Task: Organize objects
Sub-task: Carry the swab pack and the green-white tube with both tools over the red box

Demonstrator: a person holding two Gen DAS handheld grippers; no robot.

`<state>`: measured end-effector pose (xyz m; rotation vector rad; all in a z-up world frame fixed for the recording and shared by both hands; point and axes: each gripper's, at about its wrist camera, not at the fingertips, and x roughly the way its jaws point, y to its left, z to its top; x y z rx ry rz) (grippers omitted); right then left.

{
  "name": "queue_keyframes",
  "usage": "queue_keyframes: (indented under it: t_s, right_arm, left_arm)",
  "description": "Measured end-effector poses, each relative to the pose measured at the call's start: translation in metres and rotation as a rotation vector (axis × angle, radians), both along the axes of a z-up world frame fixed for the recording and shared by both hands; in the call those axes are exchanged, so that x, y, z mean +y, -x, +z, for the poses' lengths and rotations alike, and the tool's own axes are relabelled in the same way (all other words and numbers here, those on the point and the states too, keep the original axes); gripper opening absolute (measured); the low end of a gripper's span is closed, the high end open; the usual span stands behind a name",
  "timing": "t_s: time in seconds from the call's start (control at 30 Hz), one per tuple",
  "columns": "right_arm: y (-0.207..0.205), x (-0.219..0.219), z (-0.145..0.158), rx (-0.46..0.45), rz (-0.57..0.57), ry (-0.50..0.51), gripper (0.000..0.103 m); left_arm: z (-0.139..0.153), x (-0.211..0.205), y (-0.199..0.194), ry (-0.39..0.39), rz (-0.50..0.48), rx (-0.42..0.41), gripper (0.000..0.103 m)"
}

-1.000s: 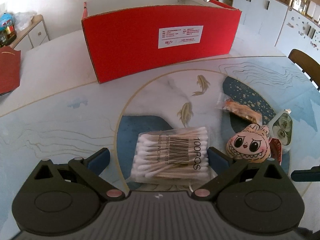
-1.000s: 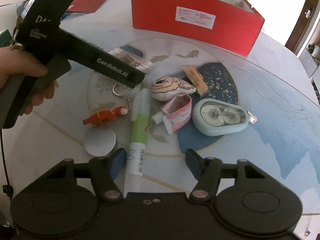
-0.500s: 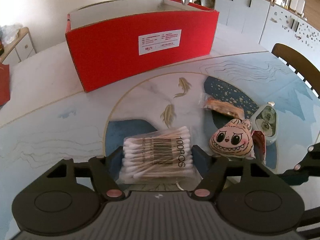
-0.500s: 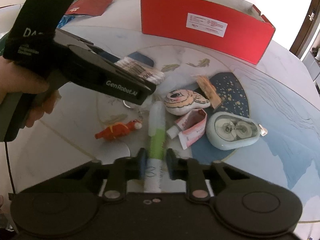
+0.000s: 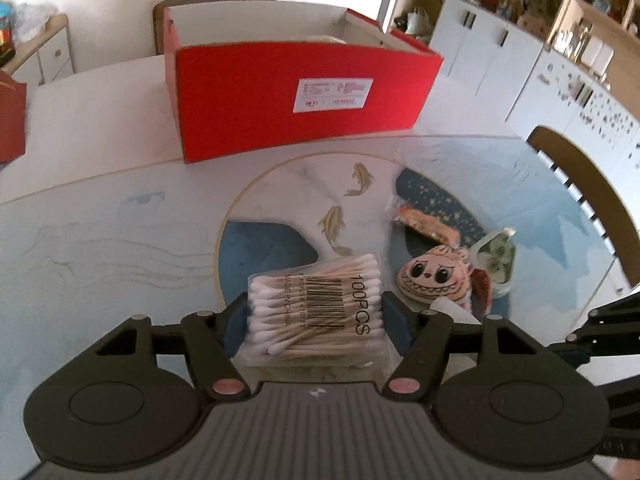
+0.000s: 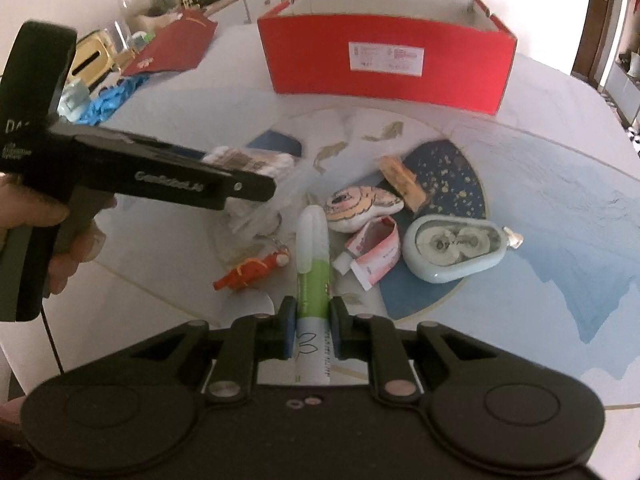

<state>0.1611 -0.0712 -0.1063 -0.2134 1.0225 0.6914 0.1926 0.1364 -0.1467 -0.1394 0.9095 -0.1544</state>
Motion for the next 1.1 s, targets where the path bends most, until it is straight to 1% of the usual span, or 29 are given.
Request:
queue_keyframes:
  t_s: [0.23,0.4,0.57,0.87,1.1]
  right_arm:
    - [0.001,-0.011,0.027,-0.02,-0.029,-0.045,0.016]
    - [-0.011,-0.016,0.048,-0.054,-0.061,-0.069,0.016]
    - [-0.032,-0.017,0.07,-0.091,-0.075,-0.081,0.016]
    - [-0.075,-0.008,0.106,-0.137,-0.081,-0.104,0.016]
    - [-0.111,0.006,0.123,-0.161,-0.087,-0.119,0.016]
  left_arm:
    - [0.02,0.009,0.016,0.066,0.034,0.0,0.068]
    - [0.039,0.014,0.024,0.095,0.038,-0.035,0.068]
    - [0.061,0.022,0.019,0.114,0.045,-0.076,0.068]
    - [0.108,0.035,-0.009,0.092,0.012,-0.162,0.068]
    - [0.131,0.044,-0.041,0.05,0.005,-0.206,0.068]
